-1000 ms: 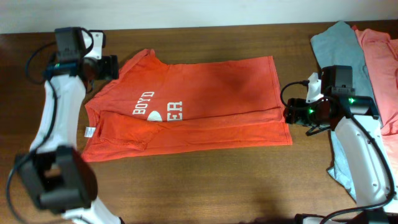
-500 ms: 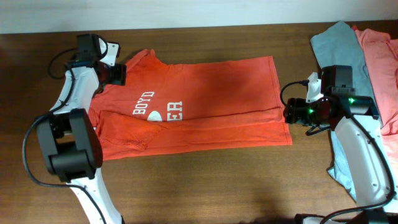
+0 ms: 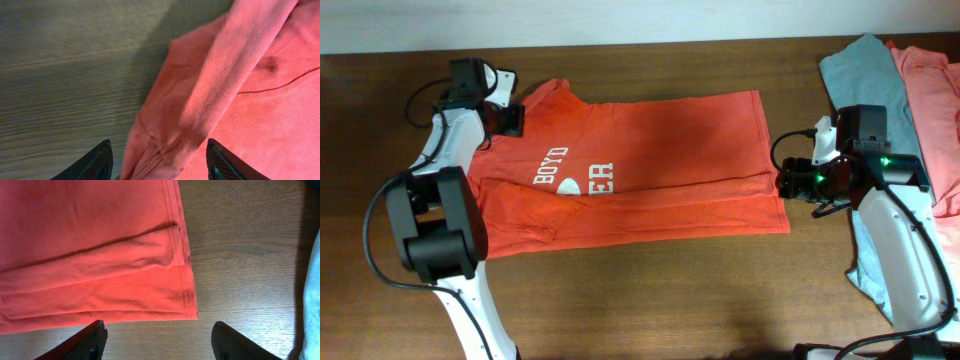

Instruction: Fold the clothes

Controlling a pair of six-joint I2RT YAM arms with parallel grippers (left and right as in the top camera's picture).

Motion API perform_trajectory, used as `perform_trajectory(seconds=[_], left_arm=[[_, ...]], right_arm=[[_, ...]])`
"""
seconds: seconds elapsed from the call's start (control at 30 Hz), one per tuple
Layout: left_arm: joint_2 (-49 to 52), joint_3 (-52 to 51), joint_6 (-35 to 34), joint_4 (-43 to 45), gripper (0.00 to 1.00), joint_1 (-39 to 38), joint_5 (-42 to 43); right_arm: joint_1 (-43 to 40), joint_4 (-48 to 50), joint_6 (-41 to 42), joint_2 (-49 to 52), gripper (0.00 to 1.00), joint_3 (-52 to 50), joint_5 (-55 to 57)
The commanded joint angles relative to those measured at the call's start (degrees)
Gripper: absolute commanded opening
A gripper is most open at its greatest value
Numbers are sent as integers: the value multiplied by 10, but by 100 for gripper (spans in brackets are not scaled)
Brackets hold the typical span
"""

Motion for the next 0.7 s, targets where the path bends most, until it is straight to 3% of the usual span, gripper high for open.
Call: perform_trajectory(seconds=[0.0, 0.17, 0.2, 0.23, 0.27, 0.3, 0.43, 0.57, 0.67], left_arm=[[14, 10, 9, 11, 60, -7, 4], [14, 10, 9, 30, 59, -7, 4], [14, 10, 9, 34, 54, -7, 4], [14, 10, 9, 36, 38, -7, 4], [14, 10, 9, 36, 28, -7, 4], [14, 10, 9, 36, 24, -7, 4], [14, 10, 9, 35, 23, -7, 4], [14, 10, 9, 27, 2, -7, 4], [10, 19, -2, 2, 0, -7, 4]], right_arm=[[3, 3, 0, 2, 72, 6, -7], [3, 4, 0, 2, 72, 6, -7], [3, 4, 0, 2, 72, 6, -7], [3, 4, 0, 2, 71, 6, -7], [3, 4, 0, 2, 71, 6, -7], [3, 4, 0, 2, 71, 6, -7], [3, 4, 0, 2, 71, 6, -7], [3, 13, 0, 2, 67, 6, -7], [3, 34, -1, 6, 62, 6, -7]])
